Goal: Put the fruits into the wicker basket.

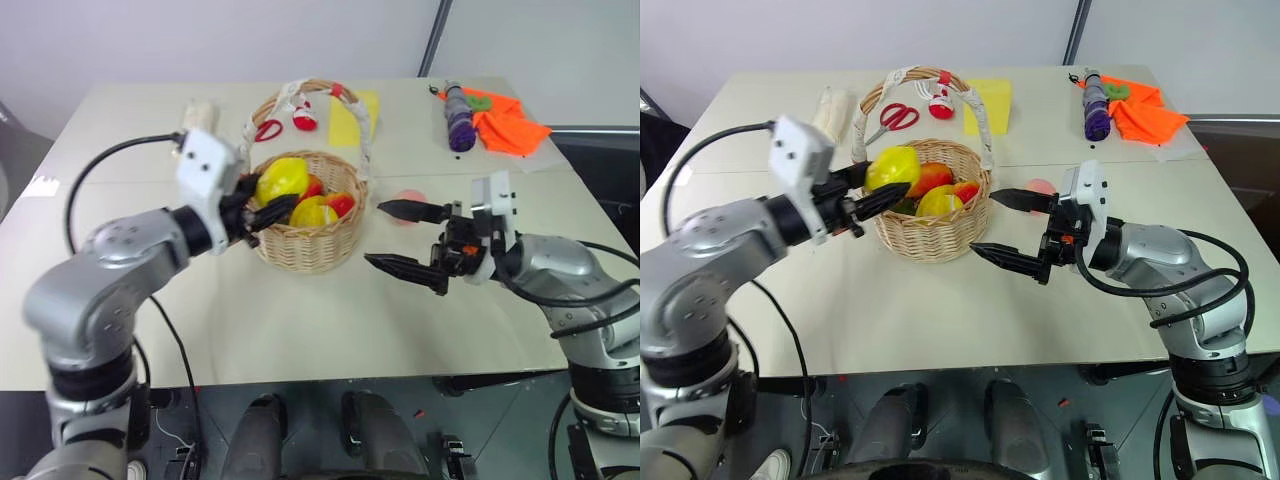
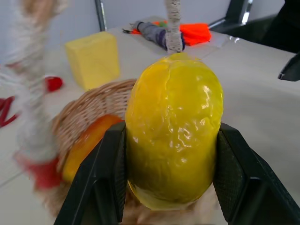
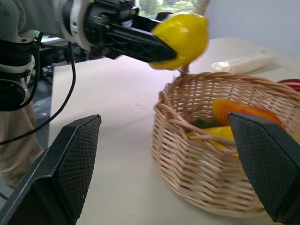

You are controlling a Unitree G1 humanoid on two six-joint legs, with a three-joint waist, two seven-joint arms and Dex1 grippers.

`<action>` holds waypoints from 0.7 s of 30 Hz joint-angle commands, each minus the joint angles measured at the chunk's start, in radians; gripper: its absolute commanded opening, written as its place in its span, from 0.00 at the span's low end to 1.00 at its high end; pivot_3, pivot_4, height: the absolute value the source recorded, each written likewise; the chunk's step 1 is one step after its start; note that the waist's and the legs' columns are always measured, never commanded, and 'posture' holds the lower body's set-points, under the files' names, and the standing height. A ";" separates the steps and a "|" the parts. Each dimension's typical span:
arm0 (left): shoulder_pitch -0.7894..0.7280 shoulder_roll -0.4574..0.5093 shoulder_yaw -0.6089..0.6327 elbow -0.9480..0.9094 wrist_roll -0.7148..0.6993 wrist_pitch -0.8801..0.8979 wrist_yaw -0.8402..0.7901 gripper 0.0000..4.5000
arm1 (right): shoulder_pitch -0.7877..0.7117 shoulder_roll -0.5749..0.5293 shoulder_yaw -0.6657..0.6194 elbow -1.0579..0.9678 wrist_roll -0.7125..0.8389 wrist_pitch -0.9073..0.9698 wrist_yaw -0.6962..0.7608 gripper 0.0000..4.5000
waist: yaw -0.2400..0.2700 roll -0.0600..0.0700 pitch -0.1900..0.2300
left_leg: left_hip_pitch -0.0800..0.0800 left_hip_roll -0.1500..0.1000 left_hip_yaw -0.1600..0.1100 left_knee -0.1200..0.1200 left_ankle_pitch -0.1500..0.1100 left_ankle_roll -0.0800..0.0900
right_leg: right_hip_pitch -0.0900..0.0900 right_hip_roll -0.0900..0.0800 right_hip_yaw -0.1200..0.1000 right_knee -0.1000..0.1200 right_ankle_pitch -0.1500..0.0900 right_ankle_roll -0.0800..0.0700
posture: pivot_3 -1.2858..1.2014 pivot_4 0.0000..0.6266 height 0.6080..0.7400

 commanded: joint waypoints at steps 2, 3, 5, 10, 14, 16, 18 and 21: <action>-0.050 -0.008 -0.094 0.118 0.114 -0.118 0.032 0.44 | 0.020 0.004 -0.027 -0.033 -0.016 -0.008 -0.051 1.00 | 0.000 0.000 0.000 | 0.000 0.000 0.000 -0.001 0.000 0.000 | -0.001 0.000 0.000 0.000 0.000 0.000 | 0.52 0.24 1.00; -0.054 -0.012 -0.099 0.138 0.121 -0.133 0.030 0.54 | 0.024 0.006 -0.024 -0.022 -0.038 -0.017 -0.068 1.00 | 0.000 0.000 0.000 | 0.000 0.001 0.000 -0.001 0.000 0.000 | -0.001 0.001 0.000 0.000 0.000 0.000 | 0.52 0.24 1.00; -0.058 -0.017 -0.106 0.168 0.135 -0.159 0.024 0.75 | 0.028 0.020 -0.016 0.004 -0.084 -0.039 -0.107 1.00 | 0.001 0.000 0.000 | 0.000 0.001 0.000 -0.001 0.000 0.000 | -0.002 0.001 0.000 0.001 0.000 0.000 | 0.52 0.24 1.00; 0.009 -0.017 -0.070 0.112 0.090 -0.267 -0.072 0.99 | -0.012 0.064 0.023 0.154 -0.274 -0.089 -0.261 1.00 | 0.000 0.000 0.000 | -0.001 0.001 0.000 -0.001 0.000 0.000 | -0.002 0.000 0.000 0.001 0.000 0.000 | 0.52 0.24 1.00; 0.165 0.020 0.043 0.049 -0.037 -0.298 -0.203 0.99 | -0.083 0.136 0.014 0.309 -0.341 -0.098 -0.364 1.00 | -0.004 0.001 0.000 | -0.001 0.001 0.002 -0.001 0.000 0.000 | -0.003 0.000 0.001 0.001 0.000 0.000 | 0.52 0.24 1.00; 0.256 0.066 0.087 0.020 -0.082 -0.316 -0.274 0.99 | -0.125 0.166 0.017 0.397 -0.388 -0.117 -0.412 1.00 | -0.007 0.001 0.000 | 0.000 0.002 0.002 -0.001 0.000 0.000 | -0.004 0.001 0.002 0.003 0.000 0.000 | 0.52 0.24 1.00; 0.311 0.096 0.116 -0.003 -0.114 -0.330 -0.306 0.99 | -0.162 0.179 0.025 0.470 -0.429 -0.140 -0.435 1.00 | -0.002 0.001 0.000 | 0.000 0.002 0.002 -0.001 0.000 0.000 | -0.005 0.001 0.002 0.006 0.000 0.000 | 0.52 0.24 1.00; 0.365 0.120 0.160 -0.031 -0.169 -0.330 -0.326 0.99 | -0.219 0.199 0.028 0.580 -0.466 -0.163 -0.451 1.00 | 0.004 0.001 0.000 | 0.000 0.002 0.001 0.000 0.001 -0.001 | -0.005 0.001 0.001 0.007 -0.002 -0.004 | 0.52 0.24 1.00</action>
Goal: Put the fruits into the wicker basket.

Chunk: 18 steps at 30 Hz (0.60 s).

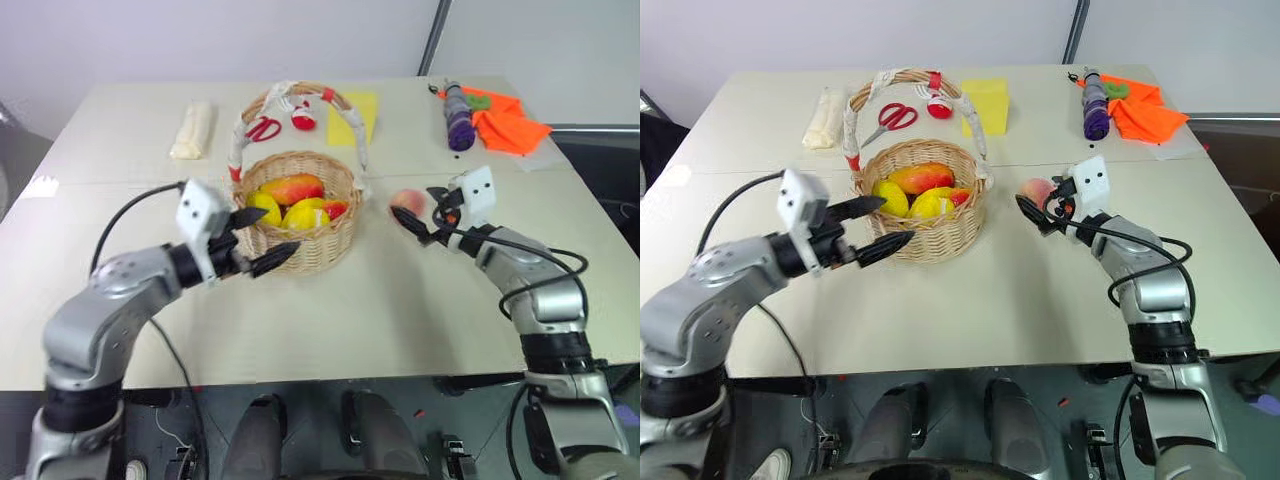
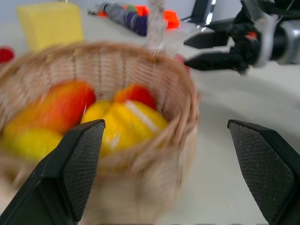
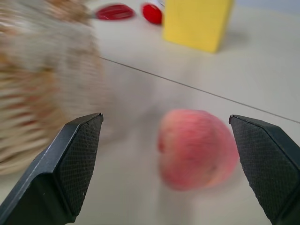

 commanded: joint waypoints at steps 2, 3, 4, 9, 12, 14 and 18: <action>0.037 0.028 0.064 -0.082 -0.080 -0.035 -0.034 0.99 | -0.090 0.027 -0.007 0.124 -0.037 -0.042 -0.008 1.00 | -0.003 0.000 0.000 | 0.000 -0.001 0.001 0.001 0.000 0.000 | 0.001 -0.001 0.001 0.000 0.000 0.000 | 0.52 0.24 1.00; 0.045 0.033 0.064 -0.085 -0.081 -0.039 -0.033 0.99 | -0.103 0.033 -0.004 0.152 -0.043 -0.045 -0.005 1.00 | -0.004 0.000 0.000 | 0.000 -0.001 0.001 0.002 0.000 0.000 | 0.001 -0.001 0.001 0.000 0.000 0.000 | 0.52 0.24 1.00; 0.052 0.038 0.060 -0.087 -0.079 -0.042 -0.029 0.99 | -0.111 0.036 -0.001 0.173 -0.050 -0.047 -0.002 1.00 | -0.005 0.000 0.000 | 0.000 -0.001 0.001 0.003 0.000 0.000 | 0.001 -0.001 0.001 0.000 0.000 0.000 | 0.52 0.24 1.00; 0.072 0.045 0.049 -0.092 -0.078 -0.059 -0.021 0.99 | -0.154 0.050 -0.001 0.283 -0.085 -0.039 -0.013 1.00 | -0.005 0.000 0.000 | 0.000 -0.001 0.001 0.002 0.000 0.000 | 0.001 -0.001 0.001 0.000 0.002 0.003 | 0.52 0.24 1.00; 0.071 0.045 0.045 -0.088 -0.077 -0.066 -0.016 1.00 | -0.164 0.060 -0.015 0.307 -0.081 -0.042 -0.009 0.94 | -0.006 0.000 0.000 | 0.000 -0.001 0.001 0.002 0.000 0.000 | 0.001 -0.001 0.001 0.000 0.002 0.003 | 0.52 0.24 1.00; 0.070 0.046 0.040 -0.083 -0.074 -0.071 -0.013 1.00 | -0.167 0.064 -0.024 0.305 -0.075 -0.047 -0.003 0.83 | -0.009 0.000 0.000 | 0.000 0.000 0.001 0.002 0.000 0.000 | 0.001 0.000 0.001 0.000 0.002 0.003 | 0.52 0.24 1.00; 0.075 0.048 0.046 -0.071 -0.061 -0.089 -0.006 1.00 | -0.149 0.057 -0.035 0.238 -0.064 -0.029 0.001 0.51 | -0.008 0.000 0.000 | 0.000 0.000 0.001 0.002 0.000 0.000 | 0.001 0.000 0.001 0.001 0.002 0.003 | 0.52 0.24 1.00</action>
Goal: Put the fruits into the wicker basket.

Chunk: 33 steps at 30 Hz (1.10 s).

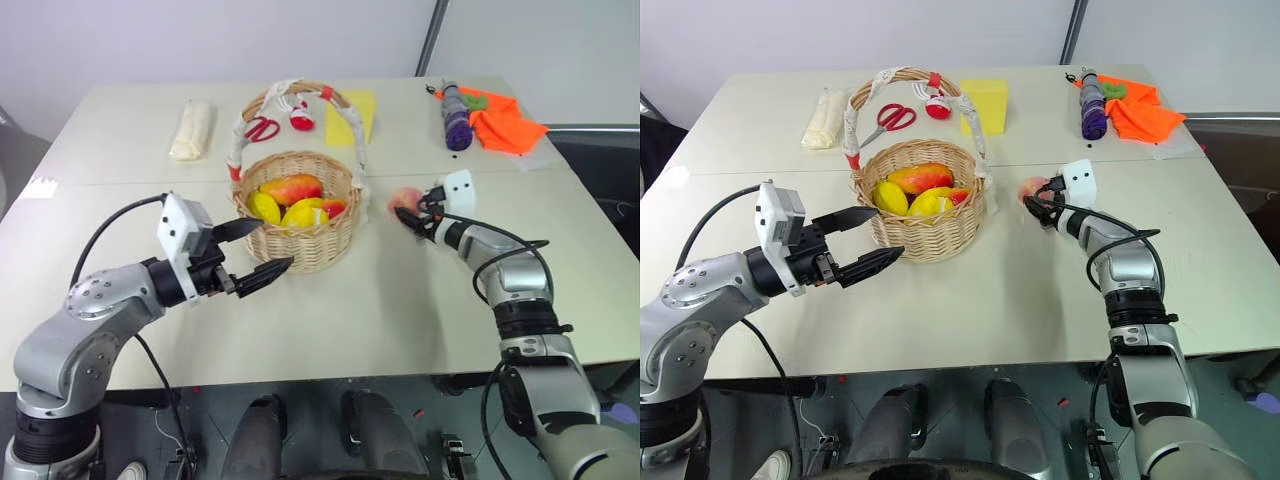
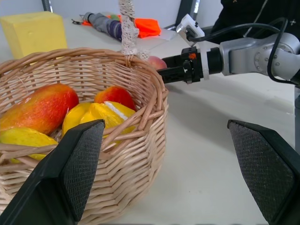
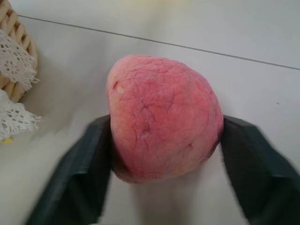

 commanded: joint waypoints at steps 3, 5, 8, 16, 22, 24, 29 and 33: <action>0.017 0.009 0.040 0.006 0.019 -0.066 0.018 1.00 | 0.032 -0.033 -0.045 -0.179 0.025 0.000 0.027 0.51 | 0.001 0.000 0.000 | 0.000 0.000 0.000 0.000 0.000 0.000 | 0.000 0.000 0.000 0.000 0.000 0.000 | 0.52 0.24 1.00; 0.044 0.001 0.065 0.026 0.043 -0.115 0.022 1.00 | 0.088 -0.077 -0.055 -0.301 0.055 0.006 0.094 0.51 | 0.003 0.000 0.000 | 0.000 0.000 0.000 0.000 0.000 0.000 | 0.000 0.000 0.000 0.000 0.000 0.000 | 0.52 0.24 1.00; 0.085 -0.016 0.095 0.069 0.082 -0.207 0.018 1.00 | 0.178 -0.161 -0.057 -0.495 0.127 0.016 0.239 0.51 | 0.008 0.000 0.000 | 0.000 0.000 0.000 -0.002 0.000 0.000 | 0.000 0.000 0.000 -0.001 0.000 0.001 | 0.52 0.24 1.00; 0.140 -0.016 0.105 0.151 0.117 -0.310 -0.011 1.00 | 0.196 -0.170 0.023 -0.833 0.338 0.181 0.348 0.51 | -0.001 0.000 0.000 | 0.002 0.002 0.000 -0.001 0.000 0.000 | 0.000 0.001 0.000 0.000 -0.002 -0.004 | 0.52 0.24 1.00; 0.151 -0.028 0.098 0.141 0.115 -0.332 0.007 1.00 | 0.004 0.067 0.199 -0.778 0.228 0.268 0.119 0.51 | 0.001 0.000 0.000 | 0.003 0.002 0.000 -0.002 0.000 0.000 | 0.000 0.002 0.000 0.001 -0.001 -0.005 | 0.52 0.24 1.00; 0.153 -0.030 0.092 0.136 0.116 -0.336 0.014 1.00 | -0.046 0.125 0.219 -0.713 0.177 0.269 0.055 0.51 | 0.003 0.000 0.000 | 0.003 0.002 0.000 -0.002 0.000 0.000 | 0.000 0.001 0.000 0.001 -0.001 -0.005 | 0.52 0.24 1.00; 0.152 -0.053 0.088 0.109 0.103 -0.334 0.047 1.00 | -0.096 0.184 0.257 -0.587 0.076 0.201 0.006 0.74 | 0.008 -0.001 0.000 | 0.001 0.001 0.000 -0.002 0.000 0.000 | 0.000 -0.001 -0.001 -0.001 -0.001 -0.005 | 0.52 0.24 1.00; 0.162 -0.063 0.087 0.088 0.090 -0.330 0.057 1.00 | -0.073 0.161 0.258 -0.628 0.041 0.139 0.026 0.99 | 0.004 0.000 0.000 | -0.001 0.001 0.000 -0.002 0.000 0.000 | -0.002 -0.002 0.000 -0.001 0.001 -0.002 | 0.52 0.24 1.00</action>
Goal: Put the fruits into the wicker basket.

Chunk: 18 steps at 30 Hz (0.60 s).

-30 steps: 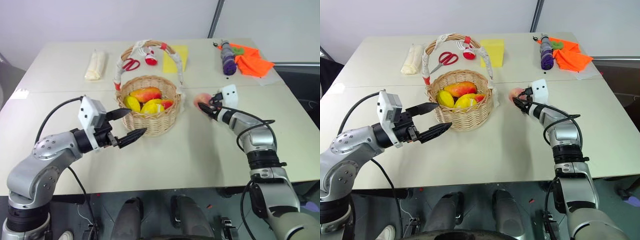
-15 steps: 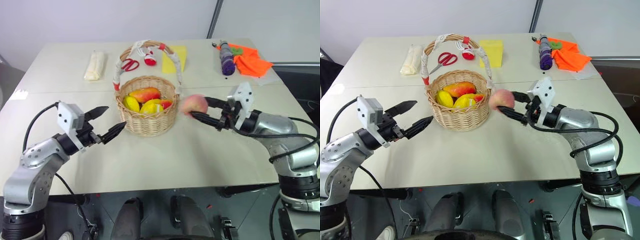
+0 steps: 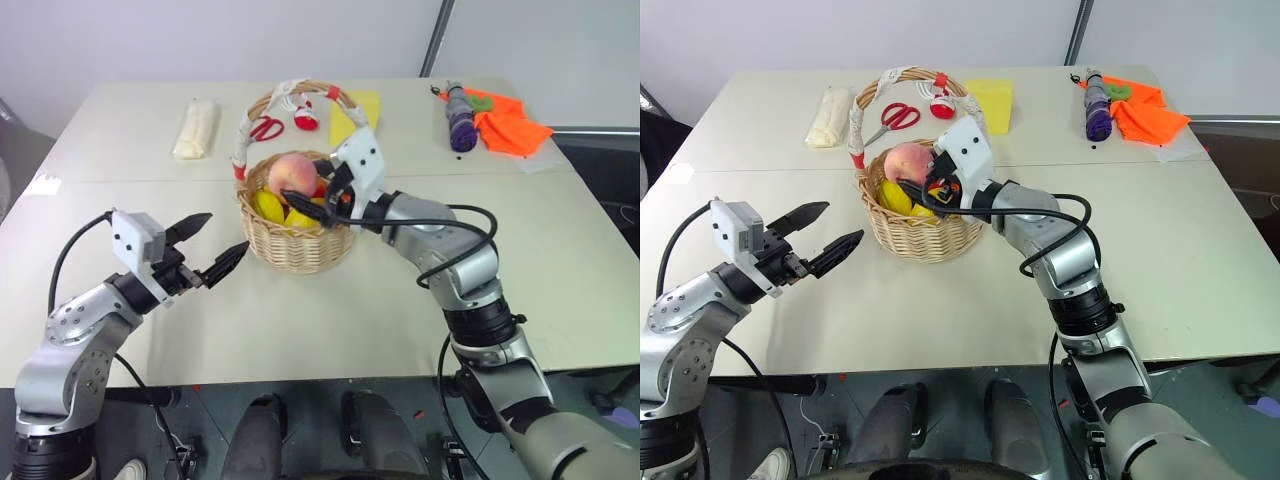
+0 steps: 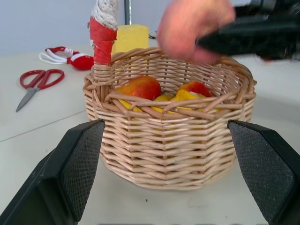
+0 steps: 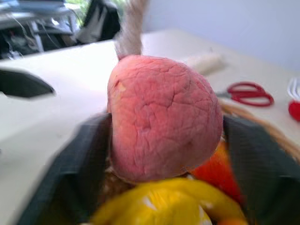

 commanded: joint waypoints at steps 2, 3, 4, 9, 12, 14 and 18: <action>0.010 -0.011 0.008 -0.057 -0.023 -0.015 0.007 1.00 | 0.027 -0.037 -0.038 -0.108 -0.003 -0.060 0.037 0.99 | 0.000 0.000 0.000 | 0.000 0.000 0.000 0.000 0.000 0.000 | 0.000 0.001 0.000 0.000 0.000 0.000 | 0.52 0.24 1.00; 0.009 -0.016 0.008 -0.059 -0.026 -0.020 0.005 1.00 | 0.057 -0.060 -0.065 -0.147 0.032 -0.070 0.075 0.99 | 0.000 0.000 0.000 | 0.000 0.000 0.000 0.000 0.000 0.000 | 0.000 0.001 0.000 0.000 0.000 0.000 | 0.52 0.24 1.00; 0.009 -0.019 0.008 -0.060 -0.028 -0.024 0.003 1.00 | 0.078 -0.076 -0.082 -0.174 0.055 -0.078 0.103 0.99 | 0.001 0.000 0.000 | 0.000 0.000 -0.001 -0.001 0.000 0.000 | 0.000 0.001 0.000 0.000 0.000 0.000 | 0.52 0.24 1.00; 0.007 -0.029 0.015 -0.064 -0.061 -0.032 -0.014 1.00 | 0.200 -0.151 -0.225 -0.263 0.187 -0.032 0.157 0.99 | 0.001 0.000 0.000 | 0.000 0.000 -0.001 0.000 0.000 0.000 | 0.000 0.001 -0.001 0.000 -0.001 -0.001 | 0.52 0.24 1.00; -0.012 -0.034 0.014 -0.072 -0.105 -0.025 -0.024 1.00 | 0.207 -0.142 -0.258 -0.219 0.174 -0.024 0.098 0.99 | -0.006 0.000 0.000 | 0.002 0.001 0.000 0.000 0.000 0.000 | 0.000 0.002 0.000 0.001 -0.002 -0.003 | 0.52 0.24 1.00; -0.028 -0.033 0.003 -0.068 -0.111 -0.021 -0.024 1.00 | 0.182 -0.115 -0.245 -0.154 0.127 -0.045 0.041 0.99 | -0.007 0.000 0.000 | 0.003 0.001 0.000 0.000 0.000 0.000 | 0.001 0.003 0.000 0.002 -0.001 -0.004 | 0.52 0.24 1.00; -0.039 -0.030 -0.007 -0.053 -0.099 -0.026 -0.026 1.00 | 0.102 -0.056 -0.217 0.007 0.045 -0.099 -0.036 0.99 | -0.007 0.000 0.000 | 0.004 0.001 0.001 -0.001 0.000 0.000 | 0.001 0.004 0.001 0.002 -0.001 -0.004 | 0.52 0.24 1.00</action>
